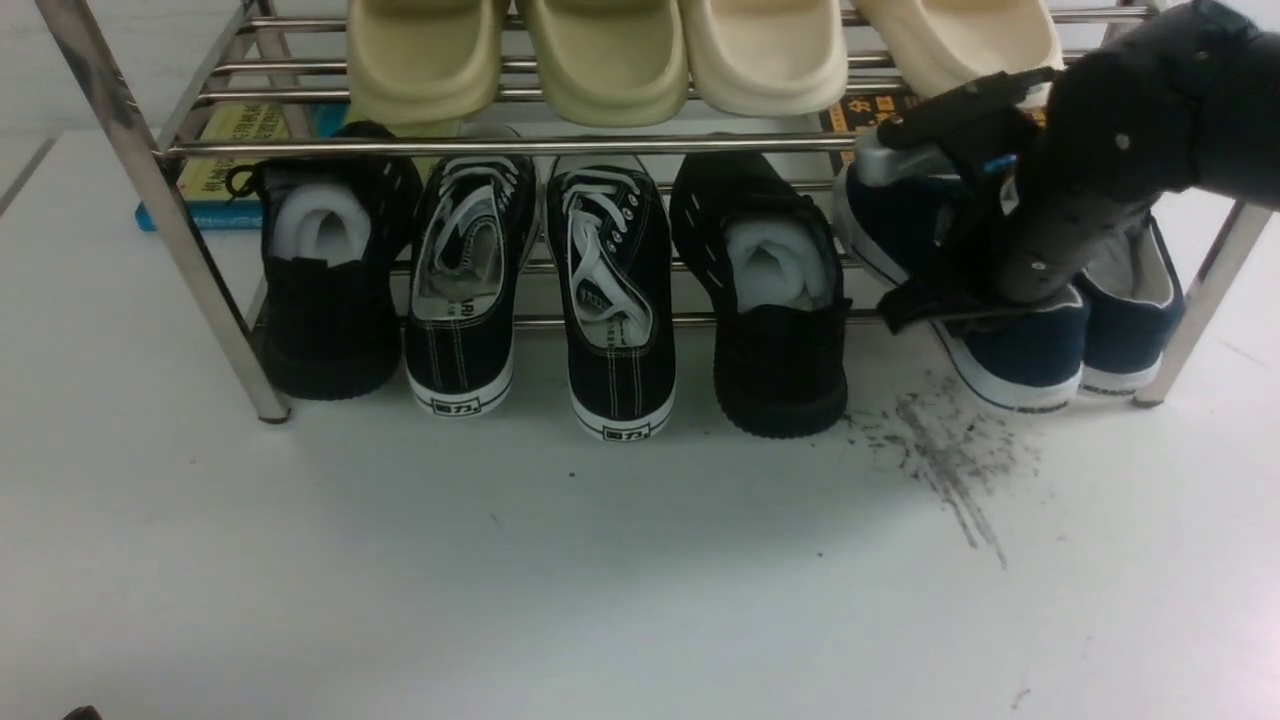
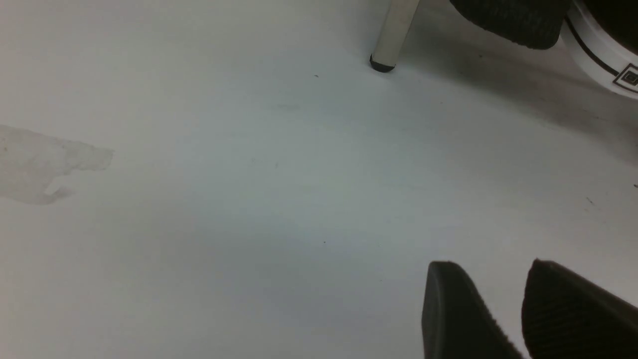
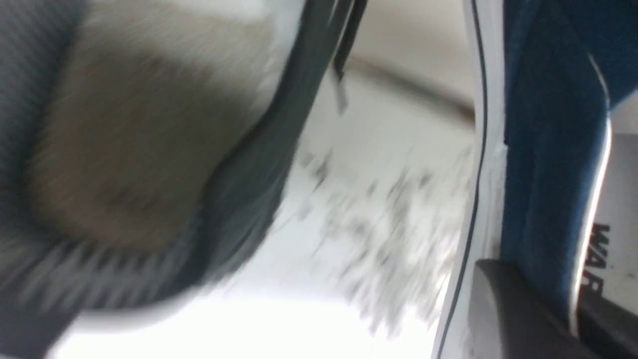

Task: Take the shoes off the shelf with your hand on the white table.

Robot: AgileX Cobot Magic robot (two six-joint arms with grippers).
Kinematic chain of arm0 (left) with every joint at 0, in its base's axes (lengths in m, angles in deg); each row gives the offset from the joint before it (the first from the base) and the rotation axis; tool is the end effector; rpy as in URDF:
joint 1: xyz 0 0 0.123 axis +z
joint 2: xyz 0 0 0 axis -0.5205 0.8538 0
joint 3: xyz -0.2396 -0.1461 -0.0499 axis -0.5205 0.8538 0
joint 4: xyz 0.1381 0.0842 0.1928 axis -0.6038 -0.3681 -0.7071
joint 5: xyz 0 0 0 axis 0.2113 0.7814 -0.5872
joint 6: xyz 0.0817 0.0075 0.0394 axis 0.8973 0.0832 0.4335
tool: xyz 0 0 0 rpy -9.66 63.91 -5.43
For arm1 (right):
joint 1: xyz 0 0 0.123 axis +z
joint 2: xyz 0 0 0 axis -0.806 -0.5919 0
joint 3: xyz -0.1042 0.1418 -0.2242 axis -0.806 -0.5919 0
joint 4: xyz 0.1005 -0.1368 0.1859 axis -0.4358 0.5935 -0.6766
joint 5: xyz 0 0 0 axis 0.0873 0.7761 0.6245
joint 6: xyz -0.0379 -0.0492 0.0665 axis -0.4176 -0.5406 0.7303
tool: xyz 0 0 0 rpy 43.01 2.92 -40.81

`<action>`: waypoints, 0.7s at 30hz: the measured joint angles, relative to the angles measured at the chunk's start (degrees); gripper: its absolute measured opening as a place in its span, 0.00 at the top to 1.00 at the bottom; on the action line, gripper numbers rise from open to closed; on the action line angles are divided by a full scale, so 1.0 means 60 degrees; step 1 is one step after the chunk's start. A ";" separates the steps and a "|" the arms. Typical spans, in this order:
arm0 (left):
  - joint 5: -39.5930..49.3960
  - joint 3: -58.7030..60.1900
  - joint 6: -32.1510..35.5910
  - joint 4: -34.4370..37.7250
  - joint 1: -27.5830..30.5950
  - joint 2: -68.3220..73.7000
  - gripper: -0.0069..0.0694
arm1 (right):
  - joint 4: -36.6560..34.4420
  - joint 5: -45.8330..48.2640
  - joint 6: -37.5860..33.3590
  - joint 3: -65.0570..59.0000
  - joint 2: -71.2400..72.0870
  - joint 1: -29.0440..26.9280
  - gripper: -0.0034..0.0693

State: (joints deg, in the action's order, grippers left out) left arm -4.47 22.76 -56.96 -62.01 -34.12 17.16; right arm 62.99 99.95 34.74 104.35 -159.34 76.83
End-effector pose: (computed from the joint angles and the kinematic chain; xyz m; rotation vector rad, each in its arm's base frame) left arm 0.0511 0.0013 0.1728 -0.2416 1.8876 -0.1782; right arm 0.3503 0.1431 0.2826 -0.4332 2.6067 0.0686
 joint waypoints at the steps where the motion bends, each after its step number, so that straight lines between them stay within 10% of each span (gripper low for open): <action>1: 0.0000 0.0000 0.0000 0.0000 0.0000 0.0000 0.59 | -0.0051 0.0098 0.0000 0.0000 0.0039 0.0000 0.93; 21: 0.0000 0.0000 0.0000 0.0000 0.0000 0.0000 0.59 | -0.2663 0.3776 -0.0221 -0.1694 0.5444 0.0046 0.93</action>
State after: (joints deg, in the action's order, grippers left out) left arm -4.47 22.76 -56.96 -62.01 -34.12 17.16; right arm 47.01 122.60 33.41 94.18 -126.67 77.11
